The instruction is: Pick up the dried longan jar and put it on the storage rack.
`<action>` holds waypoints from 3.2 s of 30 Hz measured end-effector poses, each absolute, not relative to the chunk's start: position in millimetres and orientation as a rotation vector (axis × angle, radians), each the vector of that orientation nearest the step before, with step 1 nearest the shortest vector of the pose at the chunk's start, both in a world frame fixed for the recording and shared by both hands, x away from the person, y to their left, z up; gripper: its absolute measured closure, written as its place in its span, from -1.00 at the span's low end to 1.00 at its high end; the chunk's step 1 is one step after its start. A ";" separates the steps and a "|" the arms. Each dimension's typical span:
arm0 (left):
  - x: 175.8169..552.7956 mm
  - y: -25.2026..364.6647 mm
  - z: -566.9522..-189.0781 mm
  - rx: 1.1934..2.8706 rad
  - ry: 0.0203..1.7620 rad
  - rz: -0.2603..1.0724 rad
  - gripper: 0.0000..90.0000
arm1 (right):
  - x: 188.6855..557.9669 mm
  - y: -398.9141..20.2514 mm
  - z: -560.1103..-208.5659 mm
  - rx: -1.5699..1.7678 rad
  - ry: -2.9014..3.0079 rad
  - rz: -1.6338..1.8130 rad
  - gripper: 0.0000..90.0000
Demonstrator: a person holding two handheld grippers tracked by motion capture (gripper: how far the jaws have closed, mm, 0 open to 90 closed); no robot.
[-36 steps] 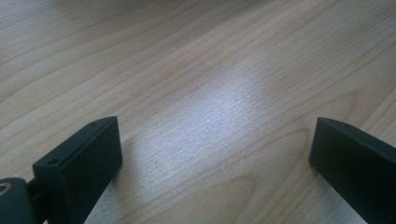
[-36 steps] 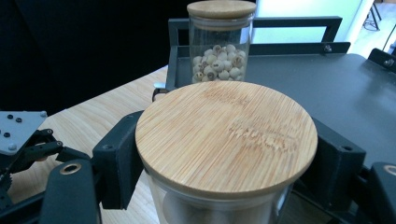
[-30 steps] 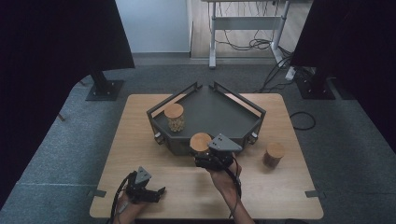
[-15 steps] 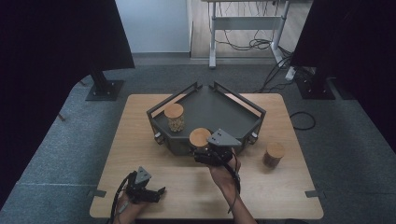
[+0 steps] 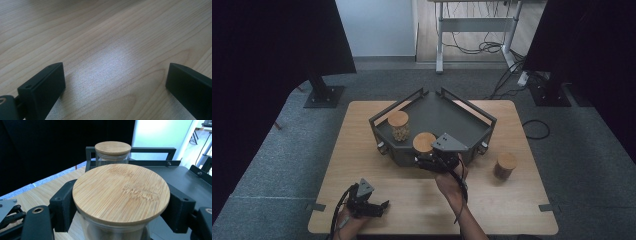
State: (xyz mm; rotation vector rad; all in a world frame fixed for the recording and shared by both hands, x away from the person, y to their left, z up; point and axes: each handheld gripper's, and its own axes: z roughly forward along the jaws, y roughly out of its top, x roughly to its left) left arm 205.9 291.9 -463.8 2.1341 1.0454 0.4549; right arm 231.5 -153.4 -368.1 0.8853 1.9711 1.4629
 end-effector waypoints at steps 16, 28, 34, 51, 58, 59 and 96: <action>205.9 291.9 -463.8 2.134 1.045 0.454 -0.95 | 241.0 -152.5 -365.3 0.897 1.945 1.457 -0.46; 206.0 291.9 -463.9 2.134 1.045 0.454 -0.95 | 249.0 -152.7 -361.1 0.899 1.938 1.448 -0.46; 206.0 291.9 -463.8 2.134 1.045 0.454 -0.95 | 254.6 -152.7 -359.7 0.908 1.943 1.441 -0.46; 206.0 291.9 -463.7 2.135 1.045 0.454 -0.95 | 268.8 -151.7 -359.5 0.939 1.927 1.425 -0.47; 206.1 291.9 -463.7 2.135 1.044 0.453 -0.95 | 275.3 -149.6 -358.3 0.936 1.927 1.419 -0.46; 206.1 291.9 -463.7 2.135 1.044 0.453 -0.95 | 276.2 -149.0 -358.1 0.936 1.927 1.417 -0.46; 206.7 292.9 -463.7 2.138 1.037 0.450 -0.95 | 305.7 -144.4 -363.9 0.970 1.916 1.396 -0.47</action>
